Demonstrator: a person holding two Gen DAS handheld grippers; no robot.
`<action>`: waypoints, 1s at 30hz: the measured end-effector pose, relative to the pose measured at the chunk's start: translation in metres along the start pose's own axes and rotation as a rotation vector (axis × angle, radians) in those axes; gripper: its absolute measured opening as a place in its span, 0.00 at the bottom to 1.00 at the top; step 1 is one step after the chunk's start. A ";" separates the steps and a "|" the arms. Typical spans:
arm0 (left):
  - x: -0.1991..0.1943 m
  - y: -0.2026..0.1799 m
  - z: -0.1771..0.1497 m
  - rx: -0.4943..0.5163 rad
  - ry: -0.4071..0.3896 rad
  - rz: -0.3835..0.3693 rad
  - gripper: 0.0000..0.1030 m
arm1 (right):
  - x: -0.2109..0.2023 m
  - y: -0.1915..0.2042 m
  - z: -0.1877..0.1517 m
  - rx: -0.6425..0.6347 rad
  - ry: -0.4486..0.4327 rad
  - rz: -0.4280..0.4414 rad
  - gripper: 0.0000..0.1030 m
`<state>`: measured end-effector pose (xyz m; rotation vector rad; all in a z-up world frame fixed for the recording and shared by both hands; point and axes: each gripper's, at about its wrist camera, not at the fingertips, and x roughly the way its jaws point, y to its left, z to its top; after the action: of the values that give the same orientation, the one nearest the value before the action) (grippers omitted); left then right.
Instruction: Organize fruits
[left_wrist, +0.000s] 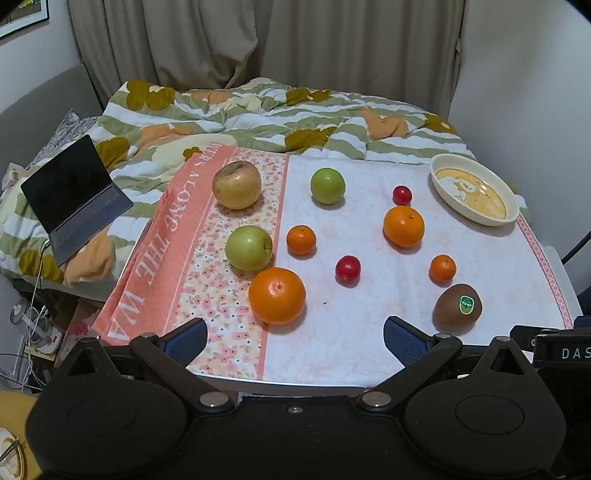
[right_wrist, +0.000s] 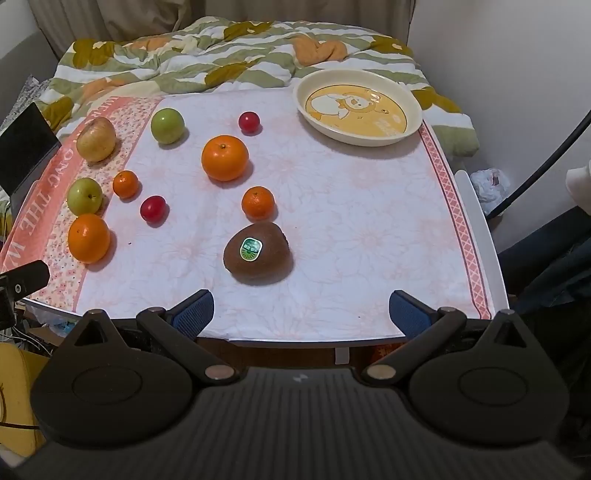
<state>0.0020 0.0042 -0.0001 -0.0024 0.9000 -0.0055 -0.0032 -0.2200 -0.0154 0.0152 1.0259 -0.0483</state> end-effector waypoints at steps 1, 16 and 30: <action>0.000 0.000 0.000 0.002 -0.002 0.000 1.00 | 0.000 0.000 0.000 0.000 0.000 0.001 1.00; -0.002 -0.001 0.002 0.017 -0.007 0.003 1.00 | -0.001 0.002 -0.001 0.001 0.003 0.001 1.00; -0.004 -0.001 0.001 0.019 -0.013 -0.001 1.00 | -0.003 0.005 -0.002 -0.004 0.002 0.002 1.00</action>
<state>0.0005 0.0037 0.0036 0.0148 0.8872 -0.0153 -0.0062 -0.2143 -0.0145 0.0122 1.0282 -0.0444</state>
